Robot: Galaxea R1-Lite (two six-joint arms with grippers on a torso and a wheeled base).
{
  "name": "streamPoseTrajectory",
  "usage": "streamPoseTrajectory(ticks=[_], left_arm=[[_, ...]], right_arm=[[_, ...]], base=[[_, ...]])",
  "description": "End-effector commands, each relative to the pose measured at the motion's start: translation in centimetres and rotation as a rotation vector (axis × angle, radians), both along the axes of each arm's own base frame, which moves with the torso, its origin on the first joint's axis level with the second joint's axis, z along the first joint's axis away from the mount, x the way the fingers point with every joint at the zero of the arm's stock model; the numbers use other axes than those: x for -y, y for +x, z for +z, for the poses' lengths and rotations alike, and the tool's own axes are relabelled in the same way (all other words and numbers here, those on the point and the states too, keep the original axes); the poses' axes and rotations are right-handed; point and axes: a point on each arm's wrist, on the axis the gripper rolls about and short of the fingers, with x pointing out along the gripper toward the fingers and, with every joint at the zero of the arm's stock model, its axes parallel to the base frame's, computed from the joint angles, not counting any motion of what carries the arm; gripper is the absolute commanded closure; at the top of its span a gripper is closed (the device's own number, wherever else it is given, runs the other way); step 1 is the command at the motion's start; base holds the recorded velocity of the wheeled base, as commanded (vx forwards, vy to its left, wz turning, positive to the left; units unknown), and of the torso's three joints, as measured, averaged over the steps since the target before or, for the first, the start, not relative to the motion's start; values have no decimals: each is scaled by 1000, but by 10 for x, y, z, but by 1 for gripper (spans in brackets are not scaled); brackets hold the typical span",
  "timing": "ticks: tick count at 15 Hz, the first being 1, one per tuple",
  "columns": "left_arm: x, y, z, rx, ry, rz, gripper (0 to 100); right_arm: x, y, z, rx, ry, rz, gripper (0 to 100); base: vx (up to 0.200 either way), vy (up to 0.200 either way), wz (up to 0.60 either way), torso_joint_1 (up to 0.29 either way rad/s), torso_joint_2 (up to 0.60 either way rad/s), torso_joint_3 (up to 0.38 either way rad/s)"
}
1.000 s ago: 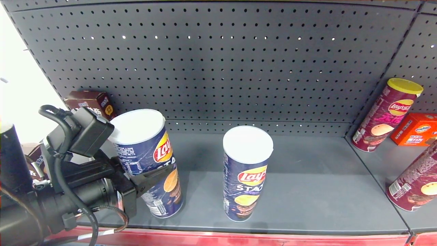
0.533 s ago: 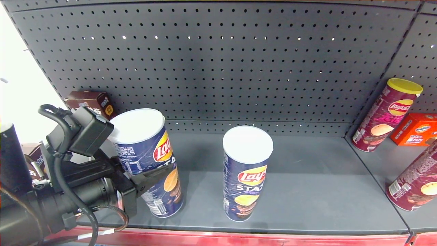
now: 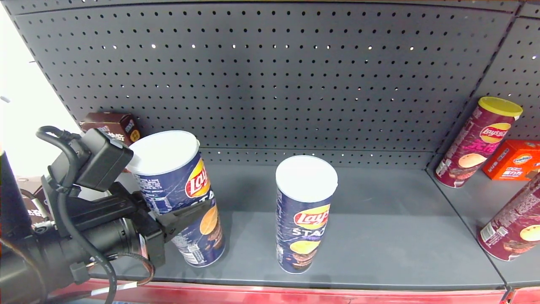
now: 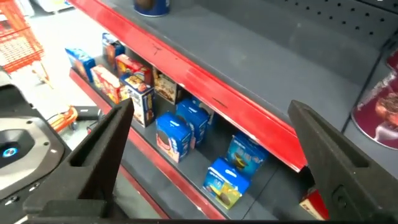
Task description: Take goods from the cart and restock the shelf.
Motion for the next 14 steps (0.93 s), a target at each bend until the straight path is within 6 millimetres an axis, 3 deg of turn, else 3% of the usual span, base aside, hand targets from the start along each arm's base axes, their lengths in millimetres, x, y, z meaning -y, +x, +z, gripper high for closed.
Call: streamPoseTrajectory(ticks=[1, 6, 11, 14], left_arm=[[-1, -1, 1, 6, -4, 0, 100], [0, -2, 3, 21, -13, -5, 100], [0, -2, 5, 29, -16, -8, 100], [0, -2, 6, 32, -18, -19, 100]], right_arm=[[1, 1, 0, -10, 8, 37, 0], [0, 1, -1, -57, 57, 49, 0], [-1, -1, 0, -96, 136, -246, 0], [0, -1, 0, -91, 141, -322, 0]], base=[[0, 0, 0, 0, 0, 0], [0, 0, 0, 0, 0, 0], [0, 0, 0, 0, 0, 0], [0, 0, 0, 0, 0, 0]])
